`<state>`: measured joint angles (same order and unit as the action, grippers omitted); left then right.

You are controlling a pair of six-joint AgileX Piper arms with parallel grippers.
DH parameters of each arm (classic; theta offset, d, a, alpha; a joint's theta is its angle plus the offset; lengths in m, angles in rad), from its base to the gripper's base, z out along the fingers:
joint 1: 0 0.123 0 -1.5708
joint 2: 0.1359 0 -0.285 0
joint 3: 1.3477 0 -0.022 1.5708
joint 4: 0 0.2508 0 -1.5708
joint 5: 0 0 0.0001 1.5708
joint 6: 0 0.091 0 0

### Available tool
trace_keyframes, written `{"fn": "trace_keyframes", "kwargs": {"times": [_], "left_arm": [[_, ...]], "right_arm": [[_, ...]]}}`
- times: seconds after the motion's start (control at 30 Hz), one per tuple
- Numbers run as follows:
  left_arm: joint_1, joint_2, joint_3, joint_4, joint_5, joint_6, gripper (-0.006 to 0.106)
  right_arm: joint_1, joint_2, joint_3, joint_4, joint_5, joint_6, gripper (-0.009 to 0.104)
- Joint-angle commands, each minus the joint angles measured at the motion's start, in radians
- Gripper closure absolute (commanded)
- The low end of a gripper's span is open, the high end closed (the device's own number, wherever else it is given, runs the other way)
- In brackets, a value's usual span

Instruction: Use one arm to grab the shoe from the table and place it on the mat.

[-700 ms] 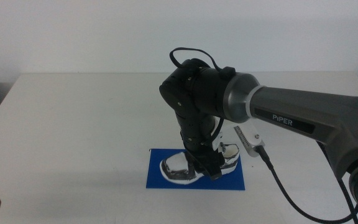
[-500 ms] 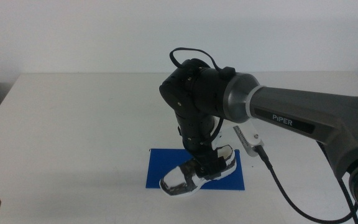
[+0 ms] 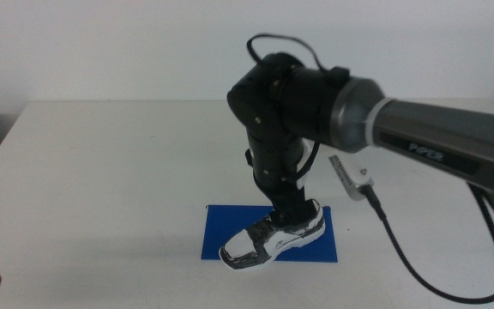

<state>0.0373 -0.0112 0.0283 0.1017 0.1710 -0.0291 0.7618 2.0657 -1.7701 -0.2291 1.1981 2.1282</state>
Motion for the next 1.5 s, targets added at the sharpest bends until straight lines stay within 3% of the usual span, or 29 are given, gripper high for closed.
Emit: {"fn": "trace_keyframes", "kwargs": {"times": [0.0,0.13,0.23,0.37,0.6,0.77,0.9,1.07,1.23,1.3,1.37,1.47], "left_arm": [[-0.007,-0.026,0.003,-0.011,-0.078,-0.003,0.007],[-0.007,-0.026,0.003,-0.011,-0.078,-0.003,0.007],[-0.007,-0.026,0.003,-0.011,-0.078,-0.003,0.007],[-0.007,-0.026,0.003,-0.011,-0.078,-0.003,0.007],[-0.007,-0.026,0.003,-0.011,-0.078,-0.003,0.007],[-0.007,-0.026,0.003,-0.011,-0.078,-0.003,0.007],[-0.007,-0.026,0.003,-0.011,-0.078,-0.003,0.007],[-0.007,-0.026,0.003,-0.01,-0.078,-0.003,0.007],[-0.007,-0.026,0.003,-0.01,-0.078,-0.003,0.007],[-0.007,-0.026,0.003,-0.01,-0.078,-0.003,0.007],[-0.007,-0.026,0.003,-0.01,-0.078,-0.003,0.007],[-0.007,-0.026,0.003,-0.01,-0.078,-0.003,0.007]], "right_arm": [[-0.002,-0.091,-0.028,-0.027,0.018,-0.016,0.012],[-0.001,-0.134,-0.028,-0.033,0.045,-0.067,0.012],[-0.002,-0.188,-0.028,-0.073,0.044,-0.141,0.013],[-0.002,-0.274,-0.028,-0.206,0.044,-0.309,0.015],[-0.002,-0.408,-0.028,-0.484,0.071,-0.835,0.016],[-0.002,-0.458,-0.028,-0.595,0.067,-1.132,0.016],[-0.002,-0.464,-0.028,-0.669,0.062,-1.249,0.016],[-0.089,-0.557,-0.023,-0.593,0.022,-1.288,0.016],[-0.124,-0.685,0.088,-0.718,0.038,-1.285,0.016],[-0.163,-0.744,0.16,-0.73,0.045,-1.284,0.016],[-0.206,-0.808,0.225,-0.689,0.022,-1.285,0.016],[-0.302,-0.936,0.332,-0.576,-0.084,-1.324,0.016]]}}
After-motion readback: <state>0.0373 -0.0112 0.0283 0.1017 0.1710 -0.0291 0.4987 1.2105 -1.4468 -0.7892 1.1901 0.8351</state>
